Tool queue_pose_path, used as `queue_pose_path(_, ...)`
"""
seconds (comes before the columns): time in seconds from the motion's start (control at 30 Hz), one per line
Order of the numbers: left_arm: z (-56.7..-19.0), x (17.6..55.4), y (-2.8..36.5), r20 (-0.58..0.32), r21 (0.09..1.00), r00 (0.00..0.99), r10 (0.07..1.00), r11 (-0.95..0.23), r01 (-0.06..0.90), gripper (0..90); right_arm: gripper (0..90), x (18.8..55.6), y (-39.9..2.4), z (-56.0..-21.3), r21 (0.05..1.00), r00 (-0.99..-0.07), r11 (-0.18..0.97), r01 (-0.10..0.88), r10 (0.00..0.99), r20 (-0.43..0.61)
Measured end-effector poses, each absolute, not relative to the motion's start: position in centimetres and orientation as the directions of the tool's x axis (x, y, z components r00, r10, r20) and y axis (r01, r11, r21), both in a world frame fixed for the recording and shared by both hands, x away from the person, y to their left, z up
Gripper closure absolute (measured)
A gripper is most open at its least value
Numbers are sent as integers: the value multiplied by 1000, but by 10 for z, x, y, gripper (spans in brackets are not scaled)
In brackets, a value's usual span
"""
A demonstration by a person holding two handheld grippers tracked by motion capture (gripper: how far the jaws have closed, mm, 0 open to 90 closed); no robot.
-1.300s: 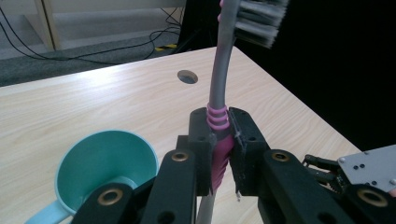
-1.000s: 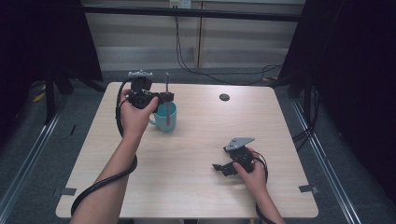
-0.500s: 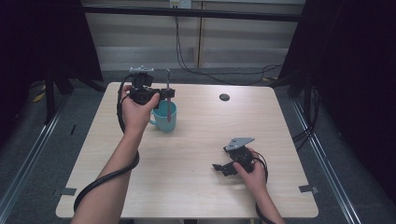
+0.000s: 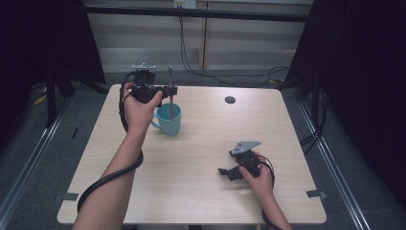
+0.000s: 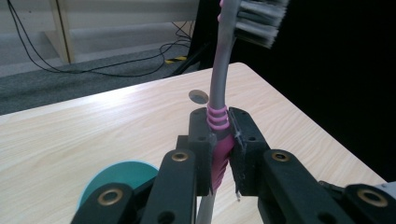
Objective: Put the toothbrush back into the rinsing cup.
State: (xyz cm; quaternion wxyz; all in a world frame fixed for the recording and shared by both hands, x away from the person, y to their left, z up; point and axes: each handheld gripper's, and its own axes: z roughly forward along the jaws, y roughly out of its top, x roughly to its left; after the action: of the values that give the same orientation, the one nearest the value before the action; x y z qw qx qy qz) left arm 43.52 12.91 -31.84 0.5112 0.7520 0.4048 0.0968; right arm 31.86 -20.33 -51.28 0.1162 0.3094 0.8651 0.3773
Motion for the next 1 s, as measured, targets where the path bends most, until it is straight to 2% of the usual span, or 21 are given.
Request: queue_pose_path(1.0,-323,461,114,-244,851,645,724,-160,501,805,125,318,-203,-513,724,-782,526,446,622,30)
